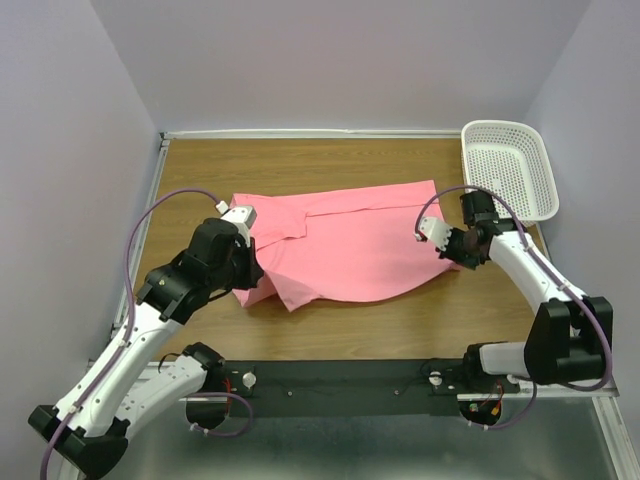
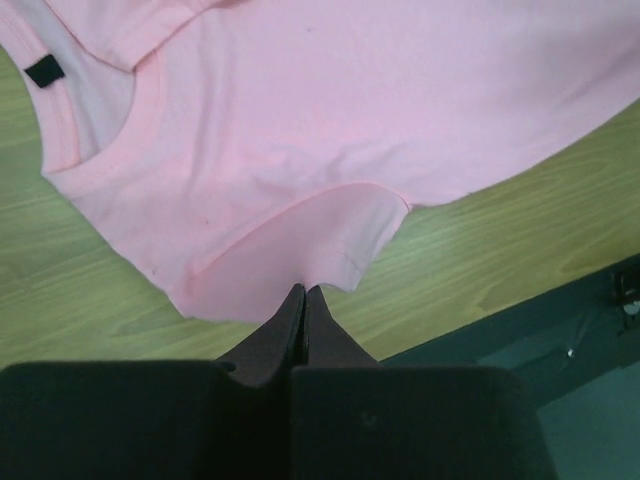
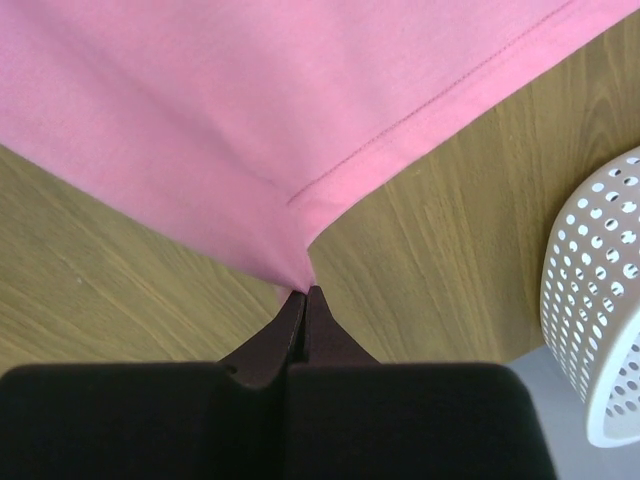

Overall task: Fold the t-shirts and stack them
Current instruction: Fold the tshirt

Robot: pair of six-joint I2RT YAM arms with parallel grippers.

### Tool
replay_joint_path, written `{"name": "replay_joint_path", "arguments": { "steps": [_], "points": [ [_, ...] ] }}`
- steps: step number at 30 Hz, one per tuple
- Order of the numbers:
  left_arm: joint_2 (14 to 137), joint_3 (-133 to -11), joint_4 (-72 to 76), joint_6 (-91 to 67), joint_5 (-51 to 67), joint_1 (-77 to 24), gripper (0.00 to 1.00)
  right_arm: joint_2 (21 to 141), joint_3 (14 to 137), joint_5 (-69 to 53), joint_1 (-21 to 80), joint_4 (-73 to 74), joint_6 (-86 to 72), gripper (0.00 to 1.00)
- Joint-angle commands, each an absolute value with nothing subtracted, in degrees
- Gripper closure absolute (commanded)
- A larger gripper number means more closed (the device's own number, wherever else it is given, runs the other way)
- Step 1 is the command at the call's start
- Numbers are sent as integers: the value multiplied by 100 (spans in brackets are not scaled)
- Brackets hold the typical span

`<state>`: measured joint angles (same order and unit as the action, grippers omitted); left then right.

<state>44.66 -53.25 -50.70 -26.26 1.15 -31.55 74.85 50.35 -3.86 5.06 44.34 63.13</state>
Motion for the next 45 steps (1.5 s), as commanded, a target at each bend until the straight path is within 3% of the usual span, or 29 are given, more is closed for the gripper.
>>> {"name": "replay_joint_path", "arguments": {
  "steps": [1, 22, 45],
  "points": [
    [4631, -5528, -4773, -2470, -483, -3085, 100, 7787, 5264, -299, 422, 4245, 6284, 99],
    [5958, -5836, -3639, -1618, -712, -2180, 100, 9008, 6029, -369, 176, 4052, 6188, 99],
    [6996, -6302, -3103, -1397, -765, -2030, 100, 9536, 6460, -510, 149, 3981, 5986, 98]
  ]
}}
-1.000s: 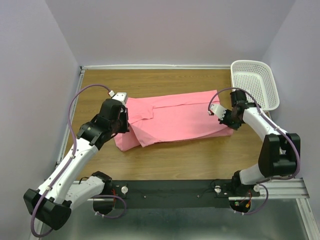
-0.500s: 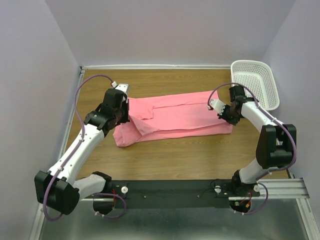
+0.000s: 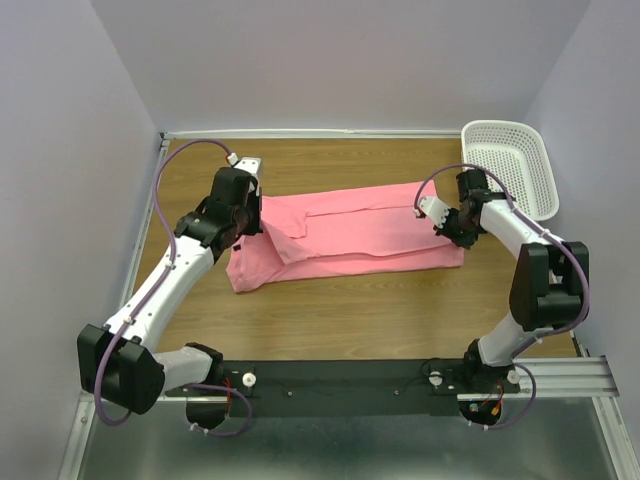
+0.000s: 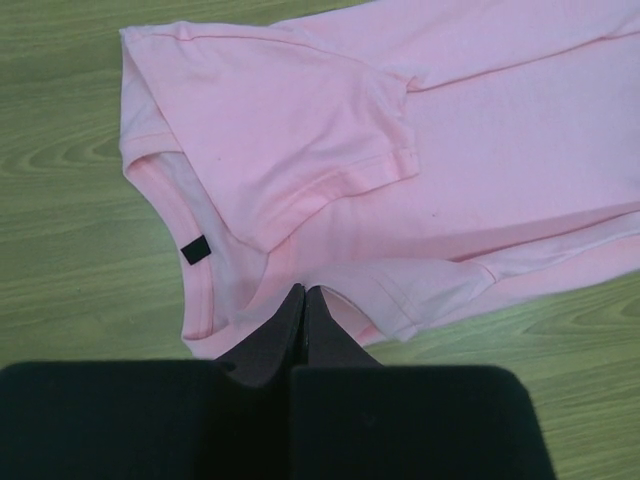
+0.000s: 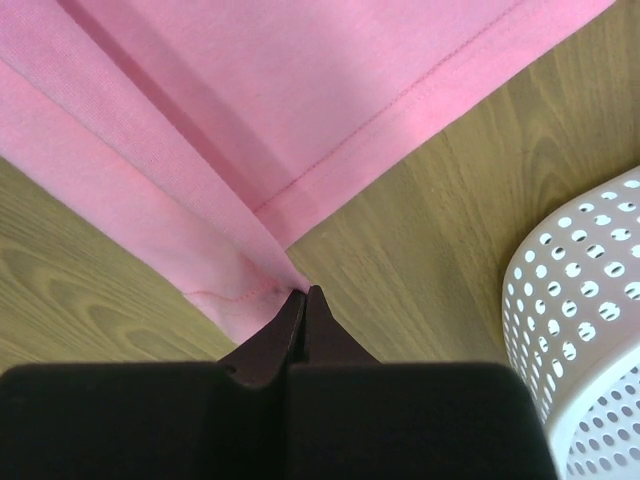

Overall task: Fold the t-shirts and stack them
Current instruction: Fold the tshirt

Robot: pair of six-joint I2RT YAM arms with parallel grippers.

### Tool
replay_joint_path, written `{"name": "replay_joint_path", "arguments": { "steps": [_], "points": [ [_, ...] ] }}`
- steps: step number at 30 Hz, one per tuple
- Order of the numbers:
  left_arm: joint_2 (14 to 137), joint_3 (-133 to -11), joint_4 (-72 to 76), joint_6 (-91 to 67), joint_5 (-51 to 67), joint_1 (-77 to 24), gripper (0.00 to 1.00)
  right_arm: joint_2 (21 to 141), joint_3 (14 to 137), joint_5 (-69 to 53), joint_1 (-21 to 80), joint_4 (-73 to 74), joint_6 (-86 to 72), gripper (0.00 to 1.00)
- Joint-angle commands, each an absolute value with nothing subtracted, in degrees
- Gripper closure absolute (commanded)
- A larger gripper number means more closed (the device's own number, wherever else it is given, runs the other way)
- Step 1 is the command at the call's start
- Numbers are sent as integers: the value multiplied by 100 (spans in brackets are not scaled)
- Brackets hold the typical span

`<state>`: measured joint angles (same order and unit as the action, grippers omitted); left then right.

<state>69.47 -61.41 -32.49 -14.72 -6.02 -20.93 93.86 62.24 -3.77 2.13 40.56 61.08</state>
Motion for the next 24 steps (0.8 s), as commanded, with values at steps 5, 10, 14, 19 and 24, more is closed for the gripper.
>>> {"name": "replay_joint_path", "arguments": {
  "steps": [5, 10, 14, 19, 24],
  "points": [
    [7110, -6363, -3032, -1398, -756, -1986, 100, 9641, 6583, -519, 150, 3964, 5898, 97],
    [7180, -6425, -3015, -1371, -782, -1951, 100, 9756, 6732, -606, 158, 3964, 5810, 96],
    [7181, -6451, -2980, -1371, -782, -1907, 100, 9931, 6838, -650, 150, 3964, 5766, 96],
    [7242, -6504, -2962, -1345, -782, -1846, 100, 10081, 6987, -721, 149, 3964, 5704, 96],
    [7330, -6565, -2918, -1327, -721, -1802, 100, 10265, 7163, -791, 158, 3964, 5643, 97]
  ]
}}
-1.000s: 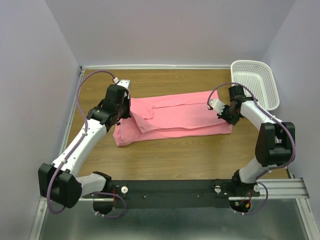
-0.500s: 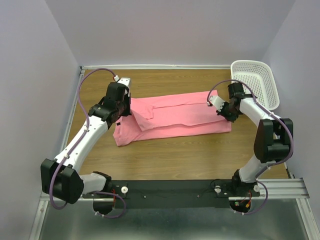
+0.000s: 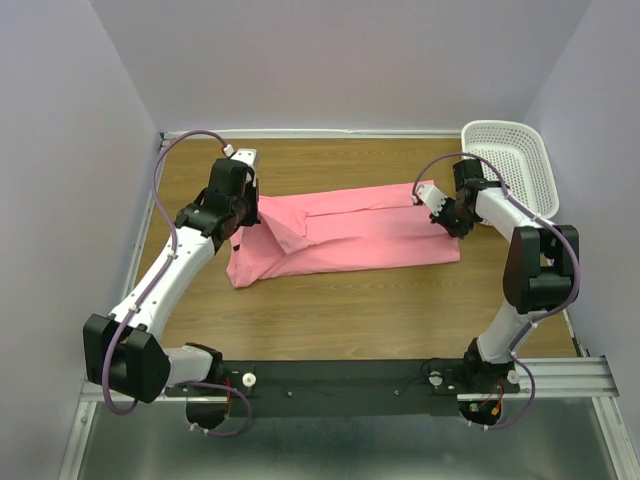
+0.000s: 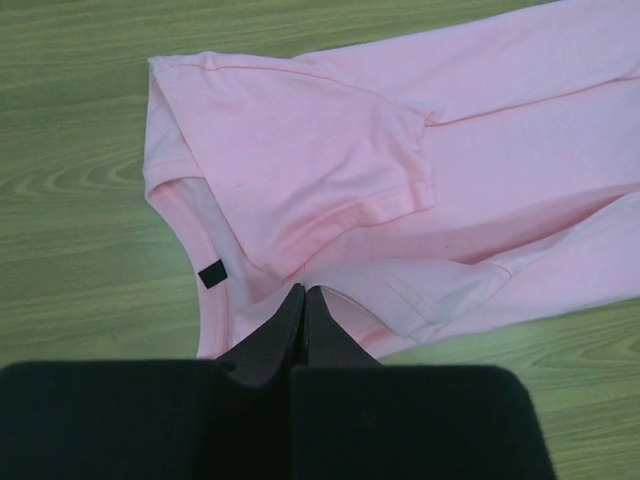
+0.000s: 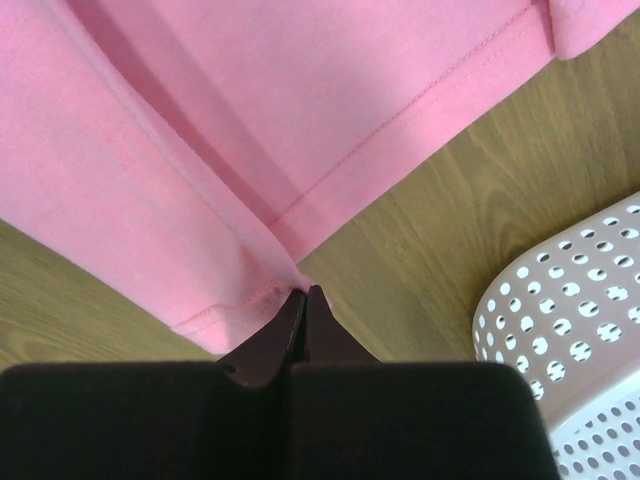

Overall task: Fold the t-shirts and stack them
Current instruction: Fold the tshirt

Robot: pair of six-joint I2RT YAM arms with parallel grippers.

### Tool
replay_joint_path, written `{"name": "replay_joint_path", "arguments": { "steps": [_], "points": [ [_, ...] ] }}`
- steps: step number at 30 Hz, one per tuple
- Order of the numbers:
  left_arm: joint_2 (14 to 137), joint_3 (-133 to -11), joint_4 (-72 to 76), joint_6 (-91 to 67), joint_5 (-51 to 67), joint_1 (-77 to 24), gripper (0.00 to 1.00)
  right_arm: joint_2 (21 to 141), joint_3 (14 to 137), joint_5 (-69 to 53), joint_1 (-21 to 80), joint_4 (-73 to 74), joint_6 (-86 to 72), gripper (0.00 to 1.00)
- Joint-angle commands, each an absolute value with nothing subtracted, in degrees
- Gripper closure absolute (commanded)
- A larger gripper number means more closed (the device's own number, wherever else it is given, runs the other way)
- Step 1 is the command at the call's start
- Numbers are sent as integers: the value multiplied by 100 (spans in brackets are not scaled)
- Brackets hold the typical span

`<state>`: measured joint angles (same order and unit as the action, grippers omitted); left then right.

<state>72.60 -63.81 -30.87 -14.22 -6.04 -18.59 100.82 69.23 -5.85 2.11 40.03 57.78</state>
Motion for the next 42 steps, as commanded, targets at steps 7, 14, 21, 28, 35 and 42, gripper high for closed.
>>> {"name": "replay_joint_path", "arguments": {
  "steps": [7, 14, 21, 28, 35, 42],
  "points": [
    [7409, -6609, -2909, -1327, -685, -1775, 100, 10503, 7312, -835, 149, 3955, 5599, 96],
    [7383, -6601, -2944, -1309, -694, -1749, 100, 10644, 7418, -826, 149, 3938, 5555, 95],
    [7409, -6618, -2927, -1301, -650, -1731, 100, 10714, 7497, -826, 150, 3920, 5502, 94],
    [7356, -6601, -2944, -1301, -668, -1705, 100, 10731, 7594, -853, 150, 3920, 5458, 97],
    [7286, -6557, -2927, -1310, -668, -1670, 100, 10845, 7752, -914, 158, 3920, 5388, 97],
    [7348, -6618, -2936, -1318, -650, -1644, 100, 10978, 7849, -932, 149, 3920, 5344, 94]
  ]
}}
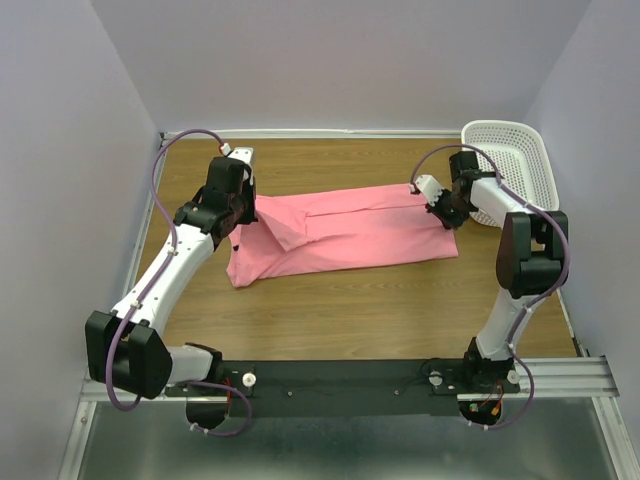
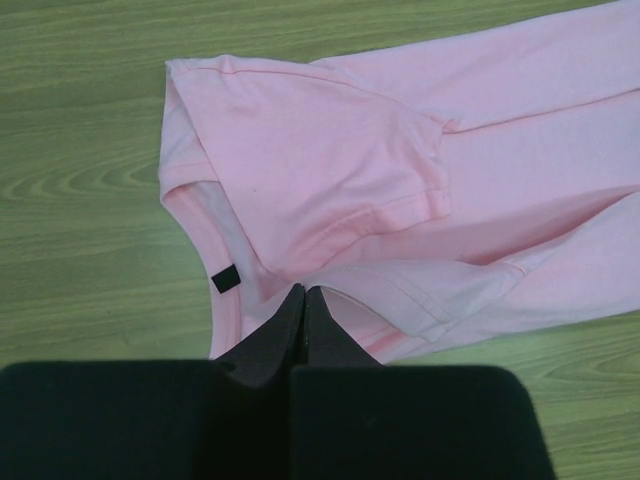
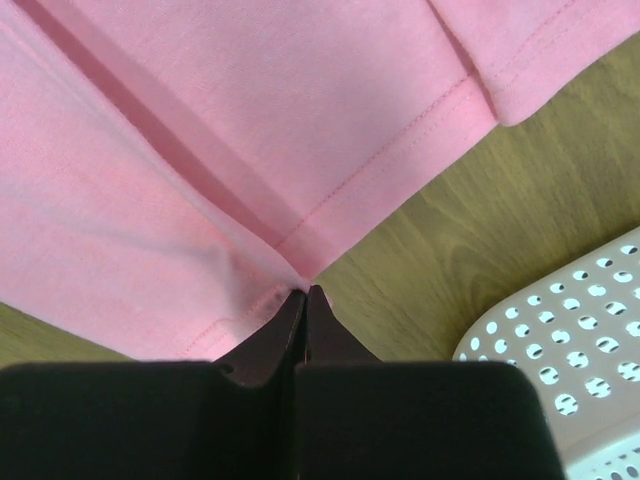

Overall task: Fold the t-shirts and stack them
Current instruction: Fold the tshirt

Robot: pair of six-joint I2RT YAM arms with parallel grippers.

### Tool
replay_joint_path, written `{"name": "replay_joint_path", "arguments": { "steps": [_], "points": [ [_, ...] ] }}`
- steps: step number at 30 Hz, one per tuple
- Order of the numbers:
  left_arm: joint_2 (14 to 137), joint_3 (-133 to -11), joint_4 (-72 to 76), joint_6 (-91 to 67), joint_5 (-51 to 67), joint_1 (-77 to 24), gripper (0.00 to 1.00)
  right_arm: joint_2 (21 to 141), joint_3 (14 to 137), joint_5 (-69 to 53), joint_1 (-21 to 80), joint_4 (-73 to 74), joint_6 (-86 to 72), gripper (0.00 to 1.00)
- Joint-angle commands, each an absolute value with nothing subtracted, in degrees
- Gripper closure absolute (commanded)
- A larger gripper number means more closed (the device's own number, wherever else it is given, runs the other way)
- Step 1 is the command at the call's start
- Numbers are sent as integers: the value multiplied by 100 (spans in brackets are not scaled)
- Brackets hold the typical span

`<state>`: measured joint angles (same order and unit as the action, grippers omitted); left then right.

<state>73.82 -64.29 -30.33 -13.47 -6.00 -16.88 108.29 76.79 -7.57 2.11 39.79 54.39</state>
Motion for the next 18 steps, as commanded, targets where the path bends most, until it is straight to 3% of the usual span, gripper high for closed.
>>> {"name": "replay_joint_path", "arguments": {
  "steps": [1, 9, 12, 14, 18],
  "points": [
    [7356, -6636, -2936, -1318, -642, -1644, 100, 10995, 7849, -932, 158, 3920, 5344, 93],
    [7409, -6680, -2936, -1301, -607, -1644, 100, 11092, 7972, -940, 150, 3894, 5247, 89],
    [7435, -6688, -2936, -1301, -607, -1635, 100, 11092, 8068, -914, 158, 3867, 5116, 81],
    [7488, -6723, -2927, -1292, -606, -1626, 100, 11039, 8086, -914, 150, 3841, 5028, 63],
    [7655, -6855, -2918, -1257, -580, -1635, 100, 10855, 8156, -1045, 149, 3806, 4747, 58]
  ]
}}
